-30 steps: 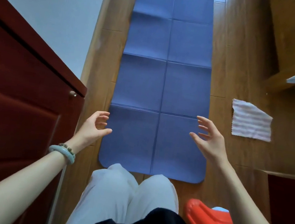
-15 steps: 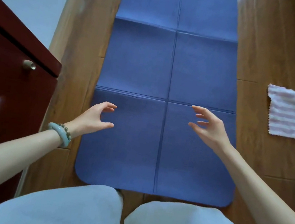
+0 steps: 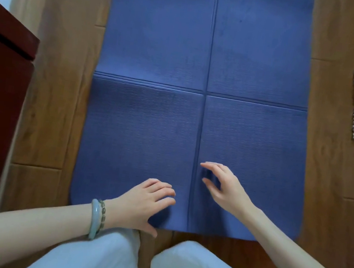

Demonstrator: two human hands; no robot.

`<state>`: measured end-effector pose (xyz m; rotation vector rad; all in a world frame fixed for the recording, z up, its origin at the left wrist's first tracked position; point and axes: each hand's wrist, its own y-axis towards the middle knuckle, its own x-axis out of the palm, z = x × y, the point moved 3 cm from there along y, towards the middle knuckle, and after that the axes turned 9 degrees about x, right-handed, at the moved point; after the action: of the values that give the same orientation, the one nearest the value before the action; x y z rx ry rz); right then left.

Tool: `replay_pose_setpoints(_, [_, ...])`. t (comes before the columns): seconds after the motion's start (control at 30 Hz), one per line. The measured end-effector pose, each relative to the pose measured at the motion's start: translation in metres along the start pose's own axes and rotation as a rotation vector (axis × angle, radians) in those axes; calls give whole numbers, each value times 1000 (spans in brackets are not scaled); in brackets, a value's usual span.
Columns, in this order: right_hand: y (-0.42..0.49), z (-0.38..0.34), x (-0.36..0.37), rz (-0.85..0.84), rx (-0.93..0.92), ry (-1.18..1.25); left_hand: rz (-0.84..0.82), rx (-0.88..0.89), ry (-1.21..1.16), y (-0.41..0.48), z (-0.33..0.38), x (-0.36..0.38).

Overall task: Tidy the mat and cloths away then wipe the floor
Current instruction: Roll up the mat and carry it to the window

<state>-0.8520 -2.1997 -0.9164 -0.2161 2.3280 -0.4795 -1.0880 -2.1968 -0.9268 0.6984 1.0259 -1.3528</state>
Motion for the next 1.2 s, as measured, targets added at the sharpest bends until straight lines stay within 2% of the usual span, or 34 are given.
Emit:
replay_pose_setpoints(0.13, [3, 4, 7, -65, 17, -37, 5, -36, -63, 2, -6, 8])
replay_pose_setpoints(0.33, [8, 20, 22, -212, -80, -386, 103, -22, -72, 5, -11, 8])
replay_pose_setpoints(0.57, [15, 34, 25, -144, -178, -529, 102, 46, 28, 12, -18, -6])
replay_pose_setpoints(0.67, [18, 19, 14, -266, -112, -350, 99, -15, -142, 13, -31, -19])
replay_pose_setpoints(0.77, [17, -13, -12, -404, 57, -47, 18, -214, -417, 15, -49, -37])
replay_pose_setpoints(0.8, [13, -23, -18, -443, 53, -42, -31, -269, -489, 17, -54, -40])
replay_pose_setpoints(0.9, [-7, -40, -17, -551, -50, -301, -146, -372, -607, 21, -58, -43])
replay_pose_setpoints(0.97, [-16, -33, -11, -535, -7, -428, -150, -425, -616, 22, -53, -41])
replay_pose_setpoints(1.07, [-19, -12, -8, -443, 79, -405, -101, -500, -534, 16, -39, -31])
replay_pose_setpoints(1.13, [-14, -2, -8, -330, 107, -409, -10, -548, -394, 11, -30, -27])
replay_pose_setpoints(1.2, [-9, 6, -6, -230, 124, -436, 158, -418, -114, 8, -24, -26])
